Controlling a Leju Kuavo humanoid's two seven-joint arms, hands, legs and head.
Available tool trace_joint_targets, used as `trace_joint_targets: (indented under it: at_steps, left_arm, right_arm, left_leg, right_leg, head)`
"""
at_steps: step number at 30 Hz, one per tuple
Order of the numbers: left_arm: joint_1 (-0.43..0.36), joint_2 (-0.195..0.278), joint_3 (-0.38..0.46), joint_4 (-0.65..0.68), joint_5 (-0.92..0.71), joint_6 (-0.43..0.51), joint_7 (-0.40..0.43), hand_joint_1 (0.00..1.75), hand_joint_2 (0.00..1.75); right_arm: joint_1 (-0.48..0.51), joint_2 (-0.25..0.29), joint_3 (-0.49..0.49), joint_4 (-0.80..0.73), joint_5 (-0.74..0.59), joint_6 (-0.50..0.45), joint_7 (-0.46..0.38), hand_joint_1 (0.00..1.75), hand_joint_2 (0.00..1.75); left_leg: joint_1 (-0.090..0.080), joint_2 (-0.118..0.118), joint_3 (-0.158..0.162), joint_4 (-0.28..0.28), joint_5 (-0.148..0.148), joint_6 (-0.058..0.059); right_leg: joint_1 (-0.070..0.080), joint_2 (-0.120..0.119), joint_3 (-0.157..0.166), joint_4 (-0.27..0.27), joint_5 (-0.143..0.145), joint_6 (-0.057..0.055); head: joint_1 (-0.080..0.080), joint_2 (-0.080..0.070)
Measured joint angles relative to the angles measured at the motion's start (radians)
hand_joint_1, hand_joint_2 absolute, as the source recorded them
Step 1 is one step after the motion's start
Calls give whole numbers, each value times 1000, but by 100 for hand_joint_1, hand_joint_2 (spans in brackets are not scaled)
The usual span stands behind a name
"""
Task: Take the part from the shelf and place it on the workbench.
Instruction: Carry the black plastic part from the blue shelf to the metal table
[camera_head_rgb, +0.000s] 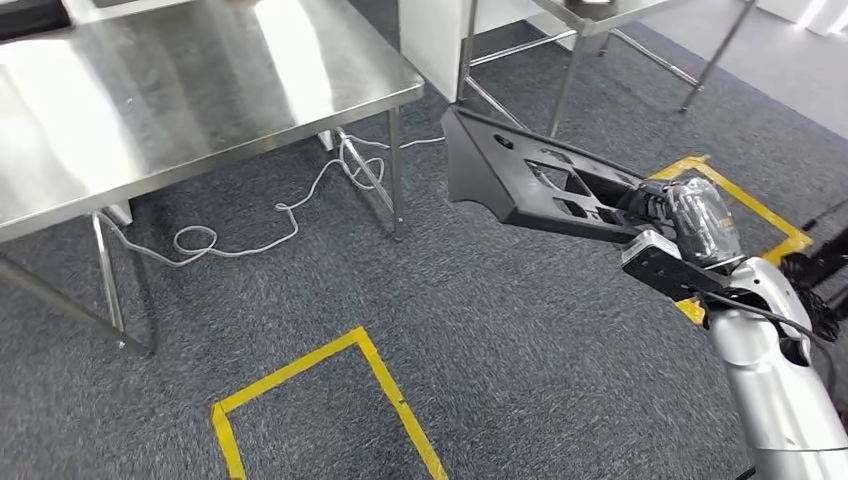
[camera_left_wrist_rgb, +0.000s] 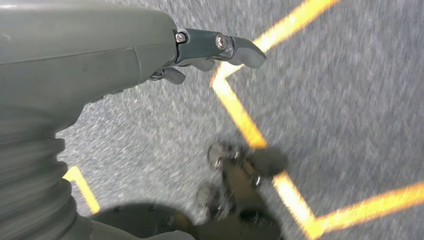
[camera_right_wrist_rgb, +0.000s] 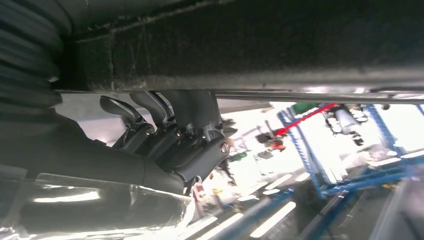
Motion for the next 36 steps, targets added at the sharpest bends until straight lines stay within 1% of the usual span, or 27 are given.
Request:
trace_joint_targets:
  at_steps: [2, 3, 4, 6, 7, 9, 10, 11, 13, 15, 17, 18, 19, 20, 22, 24, 25, 26, 27, 29, 30, 31, 32, 33, 34, 35, 36]
  left_arm:
    - [-3, 0, 0, 0, 0, -3, -2, 0, 175]
    - [-3, -1, 0, 0, 0, -4, -3, 0, 175]
    - [-2, -1, 0, 0, 0, -4, -3, 0, 175]
    - [-1, -2, 0, 0, 0, -6, -7, 0, 175]
    - [-1, -2, 1, 0, 0, -7, -10, 0, 175]
    - [0, -2, 3, 0, 0, -8, -16, 0, 175]
    - [2, -2, 3, 0, 0, -8, -18, 0, 175]
    - [5, -1, 4, 0, 0, -8, -18, 0, 175]
    - [9, 0, 4, 0, 0, -8, -19, 0, 175]
    - [7, 0, 4, 0, 0, -8, -20, 0, 175]
    - [5, 0, 4, 0, -1, -8, -20, 0, 175]
    - [5, 0, 4, 0, -1, -8, -21, 0, 175]
    - [6, 0, 4, 0, -2, -8, -21, 0, 175]
    - [6, 0, 4, 0, -3, -8, -21, 0, 175]
    - [4, 1, 4, 0, -3, -8, -21, 0, 175]
    - [0, 3, 4, 0, -4, -7, -21, 0, 175]
    - [-1, 4, 4, 0, -4, -7, -21, 0, 175]
    - [-1, 3, 4, 0, -5, -7, -21, 0, 175]
    - [0, 2, 4, 0, -5, -6, -21, 0, 175]
    - [-1, 1, 4, 0, -5, -6, -23, 0, 175]
    - [-2, 0, 4, 0, -5, -8, -25, 0, 175]
    - [-4, 0, 4, 0, -5, -9, -28, 0, 175]
    - [-5, 0, 4, 0, -5, -11, -30, 0, 175]
    - [-5, 0, 4, 0, -5, -12, -31, 0, 175]
    - [-4, 0, 4, 0, -5, -13, -32, 0, 175]
    - [-4, -1, 4, 0, -5, -13, -32, 0, 175]
    - [-4, -1, 4, 0, -5, -13, -32, 0, 175]
  right_arm:
    - [5, -3, 0, 1, 2, -3, 0, 175, 175]
    - [8, -3, 1, 1, 3, -3, 0, 175, 175]
    - [9, -3, 1, 2, 3, -3, 0, 175, 175]
    - [12, -6, 1, 1, 3, -4, 0, 175, 175]
    - [13, -7, 1, 1, 3, -5, 0, 175, 175]
    - [21, -9, 1, 1, 4, -6, 0, 175, 175]
    - [26, -9, 1, 0, 4, -7, 0, 175, 175]
    - [29, -8, 1, 0, 4, -7, 0, 175, 175]
    - [33, -5, 1, -1, 4, -7, 0, 175, 175]
    - [35, -5, 0, -2, 3, -7, 0, 175, 175]
    - [40, -6, 0, -3, 2, -7, 0, 175, 175]
    - [42, -6, 0, -3, 2, -7, 0, 175, 175]
    - [44, -6, 0, -3, 2, -7, 0, 175, 175]
    - [45, -5, 0, -3, 2, -7, 0, 175, 175]
    - [45, -5, -1, -6, 2, -7, 0, 175, 175]
    - [46, -6, -2, -8, 1, -7, 0, 175, 175]
    - [47, -5, -2, -8, 1, -7, -1, 175, 175]
    - [49, -4, -2, -10, 1, -7, -1, 175, 175]
    - [51, -3, -3, -12, 1, -8, -1, 175, 175]
    - [53, -3, -5, -16, 1, -9, -2, 175, 175]
    - [56, -5, -6, -16, 1, -10, -3, 175, 175]
    - [59, -7, -8, -17, 2, -10, -3, 175, 175]
    - [63, -9, -9, -16, 2, -10, -3, 175, 175]
    - [67, -9, -9, -16, 3, -10, -3, 175, 175]
    - [69, -9, -10, -16, 3, -10, -3, 175, 175]
    - [70, -9, -10, -16, 3, -10, -4, 175, 175]
    - [70, -9, -11, -16, 3, -10, -4, 175, 175]
  left_leg:
    - [2, -26, -1, 0, 1, 0]
    - [3, -40, -1, 1, 1, -1]
    - [5, -55, -1, 1, 2, -4]
    - [10, -82, -1, 3, 2, -14]
    - [11, -95, -2, 5, 2, -21]
    - [9, -117, -9, 7, 4, -37]
    - [8, -126, -12, 6, 7, -43]
    - [9, -128, -15, 6, 8, -47]
    - [7, -91, -29, 34, -11, -54]
    - [5, -31, -77, 140, -69, -59]
    - [7, -8, -143, 276, -126, -60]
    - [7, -5, -158, 307, -131, -58]
    - [6, -3, -153, 297, -116, -55]
    - [5, 4, -126, 246, -87, -49]
    - [-7, 50, -49, 105, -33, -30]
    - [-20, 81, -12, 32, -20, -16]
    - [-24, 77, -13, 26, -23, -14]
    - [-24, 62, -13, 21, -20, -12]
    - [-21, 50, -10, 15, -17, -9]
    - [-12, 26, -3, 3, -7, -1]
    - [-8, 13, -2, 1, -4, 1]
    - [-6, -1, -2, 1, -2, 3]
    - [-5, -16, -2, 1, -2, 3]
    - [-4, -31, -2, 1, -2, 3]
    - [-2, -47, -2, 2, -2, 2]
    - [0, -61, 0, 3, -2, 0]
    - [2, -76, 0, 4, -2, -4]
  right_leg:
    - [-7, 18, -62, 120, -40, 5]
    - [-11, 20, -74, 140, -40, 13]
    - [-16, 21, -65, 115, -22, 25]
    - [-31, 43, -3, -24, 41, 50]
    - [-34, 57, 28, -90, 66, 56]
    - [-34, 72, 55, -146, 85, 50]
    - [-29, 64, 56, -145, 87, 43]
    - [-32, 54, 56, -144, 89, 36]
    - [-35, 36, 57, -145, 91, 20]
    - [-31, 17, 59, -146, 89, 4]
    - [-21, -7, 59, -145, 86, -3]
    - [-18, -20, 60, -145, 85, -5]
    - [-15, -32, 62, -145, 83, -7]
    - [-12, -43, 64, -145, 81, -10]
    - [-3, -64, 69, -145, 77, -12]
    - [5, -83, 71, -145, 72, -8]
    - [7, -95, 72, -147, 70, -4]
    - [9, -105, 75, -148, 68, -1]
    - [9, -99, 74, -144, 64, 4]
    - [7, -48, 52, -91, 33, 5]
    - [2, -14, 23, -30, 5, 3]
    - [-2, 8, -12, 42, -24, 1]
    - [-5, 17, -46, 109, -47, 3]
    - [-7, 19, -70, 149, -56, 9]
    - [-11, 21, -73, 145, -44, 20]
    - [-15, 24, -57, 103, -18, 32]
    - [-22, 36, -27, 31, 18, 46]
  head:
    - [2, 0]
    - [2, 0]
    - [2, 0]
    - [3, 0]
    - [3, 0]
    - [2, 0]
    - [0, 0]
    - [-1, 0]
    - [-5, 0]
    - [-11, 0]
    - [-13, 0]
    - [-13, 0]
    - [-13, 0]
    - [-13, 0]
    - [-13, 0]
    - [-13, 0]
    - [-12, 0]
    - [-13, 0]
    - [-13, 0]
    - [-12, 0]
    - [-11, 0]
    - [-9, 0]
    - [-8, 0]
    - [-8, 0]
    - [-8, 0]
    - [-8, 0]
    - [-7, 0]
